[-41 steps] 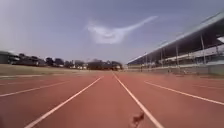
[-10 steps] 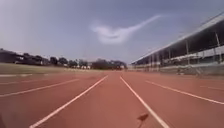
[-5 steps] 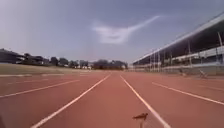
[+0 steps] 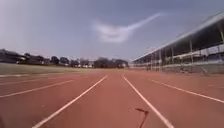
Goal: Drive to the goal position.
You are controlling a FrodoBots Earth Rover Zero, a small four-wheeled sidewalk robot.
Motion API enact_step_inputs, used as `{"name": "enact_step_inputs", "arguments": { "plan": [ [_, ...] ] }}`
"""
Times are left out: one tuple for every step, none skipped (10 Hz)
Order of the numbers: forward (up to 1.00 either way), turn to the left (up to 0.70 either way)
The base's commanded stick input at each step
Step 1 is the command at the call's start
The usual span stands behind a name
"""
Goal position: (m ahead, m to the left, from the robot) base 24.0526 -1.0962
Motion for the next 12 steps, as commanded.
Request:
{"name": "enact_step_inputs", "arguments": {
  "plan": [
    [0.7,0.0],
    [0.7,0.0],
    [0.7,0.0],
    [0.7,0.0],
    [0.7,0.0],
    [0.7,0.0],
    [0.7,0.0],
    [0.7,0.0],
    [0.7,0.0],
    [0.7,0.0],
    [0.7,0.0],
    [0.7,0.0]
  ]
}}
